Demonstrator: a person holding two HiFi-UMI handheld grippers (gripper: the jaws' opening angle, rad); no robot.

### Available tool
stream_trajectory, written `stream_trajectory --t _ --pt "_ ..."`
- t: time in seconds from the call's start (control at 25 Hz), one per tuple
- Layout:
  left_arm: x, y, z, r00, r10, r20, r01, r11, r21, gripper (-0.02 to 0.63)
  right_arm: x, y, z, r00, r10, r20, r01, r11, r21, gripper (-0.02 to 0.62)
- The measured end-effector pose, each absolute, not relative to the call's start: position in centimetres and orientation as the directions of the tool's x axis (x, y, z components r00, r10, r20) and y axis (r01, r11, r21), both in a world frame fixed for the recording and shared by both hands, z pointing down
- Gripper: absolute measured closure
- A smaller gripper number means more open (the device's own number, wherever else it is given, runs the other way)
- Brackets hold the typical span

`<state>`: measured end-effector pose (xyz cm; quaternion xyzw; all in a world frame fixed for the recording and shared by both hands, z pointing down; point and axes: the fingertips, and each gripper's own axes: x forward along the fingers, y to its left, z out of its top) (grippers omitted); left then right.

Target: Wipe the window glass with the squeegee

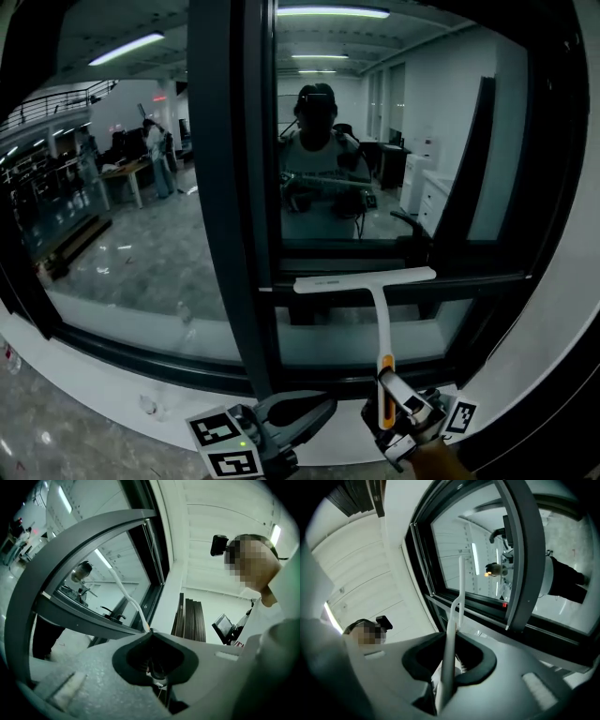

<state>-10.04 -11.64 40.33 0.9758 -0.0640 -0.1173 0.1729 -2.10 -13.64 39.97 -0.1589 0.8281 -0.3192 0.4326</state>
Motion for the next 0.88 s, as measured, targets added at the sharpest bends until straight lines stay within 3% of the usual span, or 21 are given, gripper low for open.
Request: stream_trajectory --t 0.44,0.88 --pt "-7.9 4.0 40.4 0.956 -0.172 -0.239 -0.079 -0.933 0.352 0.606 0.8 3.5 41.8 -0.567 -0.534 -0.627 -0.001 0.762 -0.648 0.534" --pt "-6.0 9.8 38.3 0.962 -0.172 -0.213 -0.098 -0.943 0.319 0.606 3.0 9.2 39.9 -0.558 -0.526 -0.642 -0.030 0.786 -0.617 0.532"
